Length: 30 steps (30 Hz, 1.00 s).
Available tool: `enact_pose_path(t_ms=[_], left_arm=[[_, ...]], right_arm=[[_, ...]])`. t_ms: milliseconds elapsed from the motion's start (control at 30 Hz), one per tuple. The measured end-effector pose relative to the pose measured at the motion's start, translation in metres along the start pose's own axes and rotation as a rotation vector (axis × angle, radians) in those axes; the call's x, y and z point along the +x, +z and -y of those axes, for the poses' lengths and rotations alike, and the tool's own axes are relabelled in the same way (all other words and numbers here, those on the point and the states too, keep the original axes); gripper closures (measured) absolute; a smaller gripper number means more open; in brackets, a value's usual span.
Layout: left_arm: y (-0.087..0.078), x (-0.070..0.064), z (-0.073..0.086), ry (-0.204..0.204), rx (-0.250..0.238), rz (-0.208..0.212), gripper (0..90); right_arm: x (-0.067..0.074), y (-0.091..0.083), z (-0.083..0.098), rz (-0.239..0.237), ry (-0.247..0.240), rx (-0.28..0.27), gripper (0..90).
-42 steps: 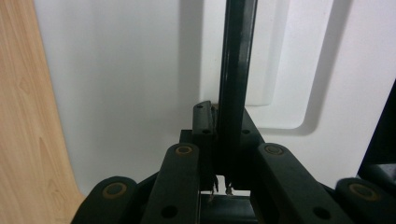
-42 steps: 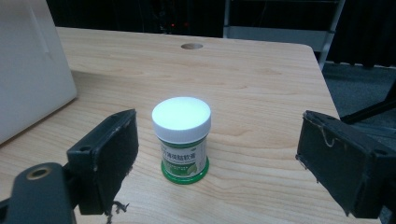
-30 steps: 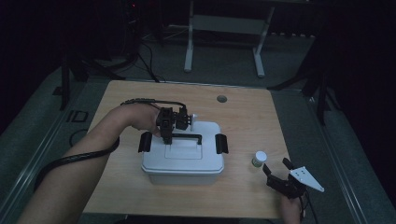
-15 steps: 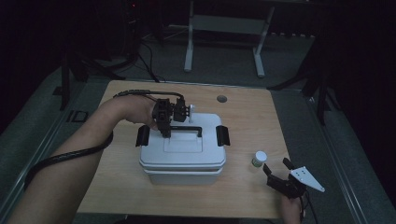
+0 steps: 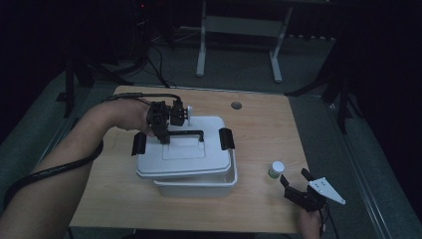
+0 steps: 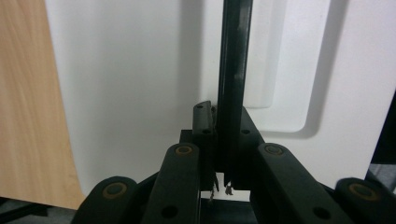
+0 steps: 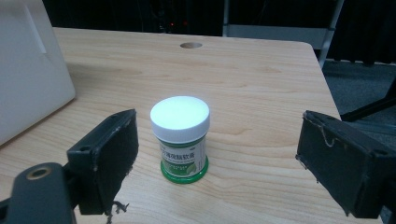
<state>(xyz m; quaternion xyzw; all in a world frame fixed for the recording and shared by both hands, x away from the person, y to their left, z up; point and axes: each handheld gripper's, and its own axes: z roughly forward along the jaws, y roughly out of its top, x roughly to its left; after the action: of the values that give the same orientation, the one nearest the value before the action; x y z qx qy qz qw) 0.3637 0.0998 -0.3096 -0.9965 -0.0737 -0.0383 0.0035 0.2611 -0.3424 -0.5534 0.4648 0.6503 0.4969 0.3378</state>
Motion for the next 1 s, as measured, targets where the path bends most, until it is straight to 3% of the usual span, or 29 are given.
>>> enact_pose_path(t_ms=[167, 333, 433, 467, 633, 967, 1000], left_arm=[[-0.001, 0.0, 0.019, -0.028, 0.012, 0.003, 83.5], [-0.004, 0.001, 0.039, -0.067, -0.008, -0.009, 83.5], [-0.005, 0.004, 0.061, -0.12, -0.026, -0.026, 83.5], [-0.005, 0.004, 0.061, -0.12, -0.026, -0.026, 83.5], [-0.005, 0.006, 0.093, -0.197, -0.012, -0.029, 83.5], [0.0, 0.003, 0.141, -0.285, -0.014, -0.039, 83.4], [0.003, 0.002, 0.151, -0.314, -0.023, -0.03, 83.4]], right_arm=[[0.0, 0.0, 0.0, 0.0, -0.003, 0.001, 12.3], [0.0, 0.0, 0.0, 0.002, -0.004, 0.001, 12.3], [0.0, 0.001, 0.0, 0.004, -0.004, 0.005, 12.3], [0.0, 0.001, 0.0, 0.004, -0.004, 0.005, 12.3], [0.001, 0.001, 0.0, 0.006, -0.005, 0.009, 12.3], [0.001, 0.002, -0.001, 0.009, -0.011, 0.011, 12.3], [0.001, 0.002, -0.001, 0.009, -0.011, 0.011, 12.3]])
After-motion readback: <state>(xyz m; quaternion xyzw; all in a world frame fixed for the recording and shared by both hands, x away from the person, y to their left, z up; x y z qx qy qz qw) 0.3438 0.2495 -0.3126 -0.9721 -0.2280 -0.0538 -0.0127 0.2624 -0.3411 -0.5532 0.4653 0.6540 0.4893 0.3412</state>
